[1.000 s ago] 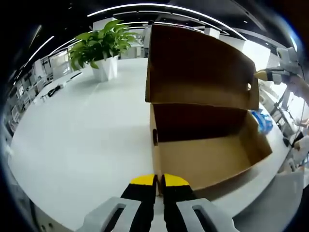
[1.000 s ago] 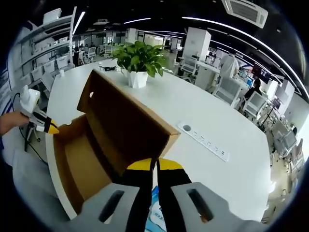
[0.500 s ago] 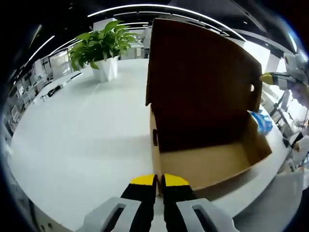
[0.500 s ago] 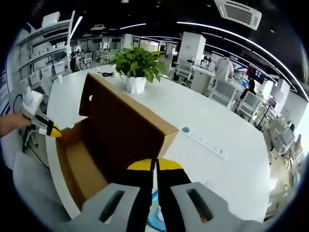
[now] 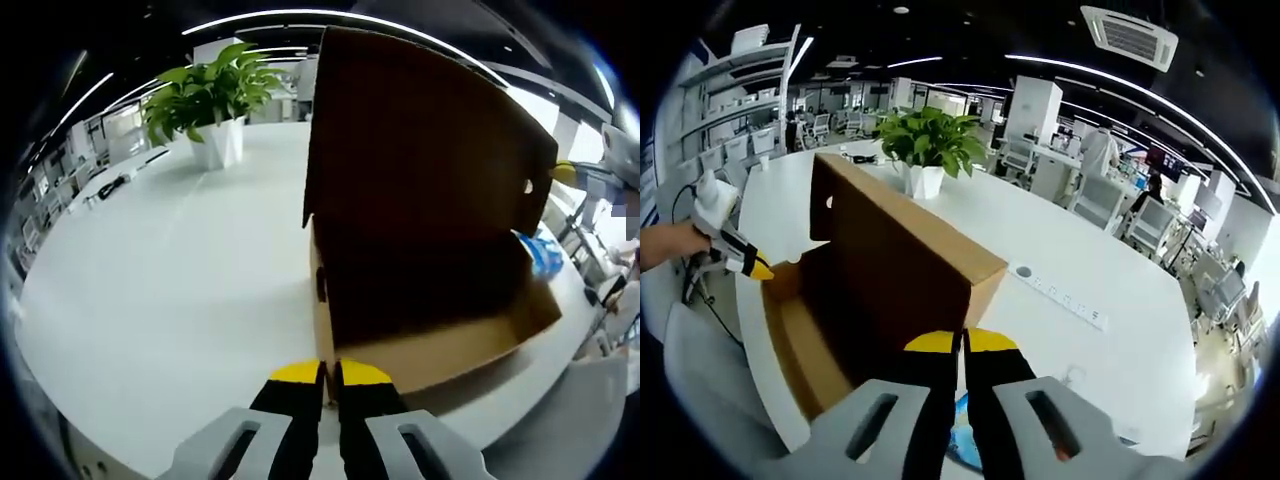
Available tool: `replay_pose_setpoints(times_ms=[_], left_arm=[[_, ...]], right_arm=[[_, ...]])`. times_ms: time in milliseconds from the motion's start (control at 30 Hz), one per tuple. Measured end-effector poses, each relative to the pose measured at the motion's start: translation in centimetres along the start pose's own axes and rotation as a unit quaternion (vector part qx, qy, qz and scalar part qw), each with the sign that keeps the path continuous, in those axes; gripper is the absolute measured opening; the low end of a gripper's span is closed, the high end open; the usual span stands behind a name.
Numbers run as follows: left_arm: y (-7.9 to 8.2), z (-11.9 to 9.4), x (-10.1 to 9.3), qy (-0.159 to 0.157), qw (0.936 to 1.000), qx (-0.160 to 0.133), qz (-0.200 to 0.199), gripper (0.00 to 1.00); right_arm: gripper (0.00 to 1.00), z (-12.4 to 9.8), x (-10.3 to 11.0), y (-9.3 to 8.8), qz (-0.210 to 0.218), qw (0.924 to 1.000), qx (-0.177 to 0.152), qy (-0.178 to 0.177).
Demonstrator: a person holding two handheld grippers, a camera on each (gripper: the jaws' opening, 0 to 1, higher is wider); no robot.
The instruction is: Operate the shoe box by opening the lid, removing the specified soft item, and placing it in the target area until the item is outside and the box remains undamaged.
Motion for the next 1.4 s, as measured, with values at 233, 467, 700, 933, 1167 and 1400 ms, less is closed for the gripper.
replay_pose_setpoints(times_ms=[233, 467, 700, 933, 1167, 1400], left_arm=[[0.1, 0.0, -0.1, -0.001, 1.0000, -0.001, 0.000, 0.04], [0.0, -0.2, -0.3, -0.002, 1.0000, -0.006, -0.003, 0.04], [0.0, 0.0, -0.2, -0.003, 0.9998, -0.013, 0.012, 0.05], [0.2, 0.0, -0.1, -0.006, 0.9992, -0.024, 0.031, 0.06], [1.3, -0.7, 0.6, -0.008, 0.9983, -0.050, 0.029, 0.12], [3.7, -2.4, 1.3, -0.004, 0.9954, -0.088, 0.037, 0.18]], right_arm=[[0.00, -0.5, 0.6, -0.4, 0.005, 1.0000, -0.008, -0.002], [0.00, -1.1, 1.2, -0.8, 0.028, 0.9995, -0.016, -0.001], [0.01, -1.4, 1.9, -1.4, 0.037, 0.9990, -0.024, -0.007], [0.01, -1.9, 2.6, -1.9, 0.039, 0.9987, -0.031, -0.012], [0.02, -2.2, 3.3, -2.2, 0.038, 0.9985, -0.036, -0.017], [0.02, -2.6, 3.6, -2.5, 0.035, 0.9982, -0.043, -0.021]])
Point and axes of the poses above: the point that each gripper's makers call its tool centre point, and the gripper's own axes: z roughly forward along the fingers, x roughly to its left, y roughly out of its top, the point moved 4 cm from there along -z, roughly backward along the fingers, and after that the axes turned 6 degrees about y, right-handed, at the moved point
